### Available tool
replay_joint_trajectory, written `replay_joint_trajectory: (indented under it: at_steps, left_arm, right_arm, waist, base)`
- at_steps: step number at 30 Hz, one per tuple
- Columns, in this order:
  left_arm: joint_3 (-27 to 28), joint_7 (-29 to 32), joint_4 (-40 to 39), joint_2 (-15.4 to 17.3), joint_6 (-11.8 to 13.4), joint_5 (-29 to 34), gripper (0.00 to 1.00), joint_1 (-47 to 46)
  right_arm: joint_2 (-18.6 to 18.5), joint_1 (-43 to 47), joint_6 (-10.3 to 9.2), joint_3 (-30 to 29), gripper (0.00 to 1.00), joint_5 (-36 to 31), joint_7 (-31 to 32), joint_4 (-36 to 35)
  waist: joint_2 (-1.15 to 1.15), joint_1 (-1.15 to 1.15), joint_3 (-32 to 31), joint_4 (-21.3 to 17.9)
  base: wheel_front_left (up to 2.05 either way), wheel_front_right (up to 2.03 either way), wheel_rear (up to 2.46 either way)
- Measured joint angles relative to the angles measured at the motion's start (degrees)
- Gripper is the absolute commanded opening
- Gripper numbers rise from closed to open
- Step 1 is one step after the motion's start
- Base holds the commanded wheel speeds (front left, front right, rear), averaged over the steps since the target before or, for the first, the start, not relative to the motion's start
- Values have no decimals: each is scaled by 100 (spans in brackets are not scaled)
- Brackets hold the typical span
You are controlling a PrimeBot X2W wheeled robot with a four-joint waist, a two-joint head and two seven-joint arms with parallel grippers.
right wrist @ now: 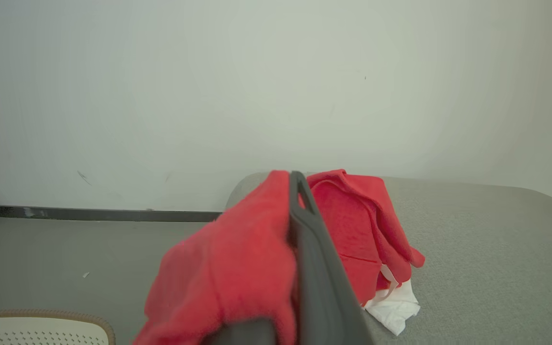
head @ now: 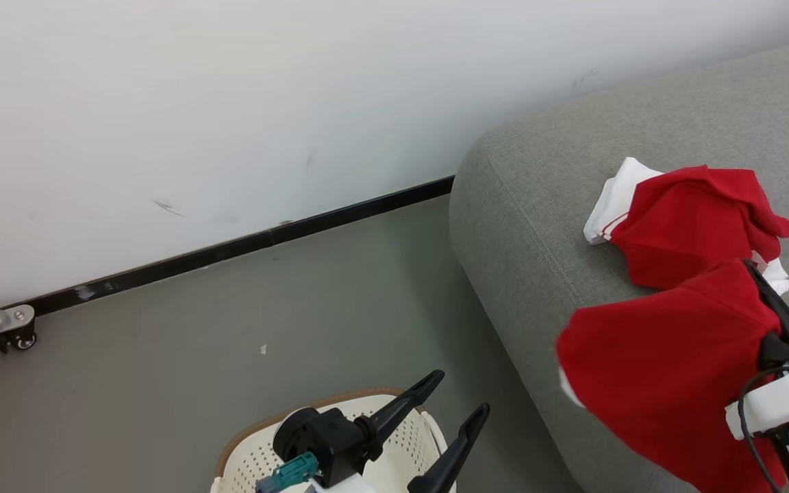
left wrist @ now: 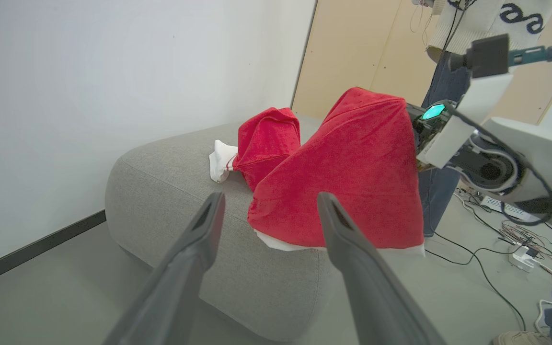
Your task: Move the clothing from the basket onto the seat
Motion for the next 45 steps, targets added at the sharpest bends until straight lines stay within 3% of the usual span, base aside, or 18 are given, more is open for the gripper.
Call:
replay_joint_trajectory:
  at_steps: [8,17,34,39,45]
  left_arm:
    - [-3,-42,-58,7,0,4,100,-6]
    - [202,-43,-258,177,53,80,100,-29]
    - [213,80,-780,363,152,343,100,-359]
    - [141,120,-921,335,151,374,100,-528]
    - [63,166,-976,305,145,404,100,-637]
  right_arm:
    - [-71,-485,0,291,0,211,99,339]
    - [-728,-2252,0,372,0,382,571,813]
    - [-1753,-4131,0,-449,0,242,991,1900]
    - [-1995,-4241,0,-500,0,12,964,2053]
    - [-1824,-3600,0,-759,0,49,858,2695]
  waist:
    - [0,0,103,-51]
    - [0,0,319,95]
    - [0,0,898,493]
    - [0,0,1089,606]
    - [0,0,1325,693]
  base:
    - [0,0,0]
    - [0,0,0]
    - [0,0,0]
    - [0,0,0]
    - [0,0,0]
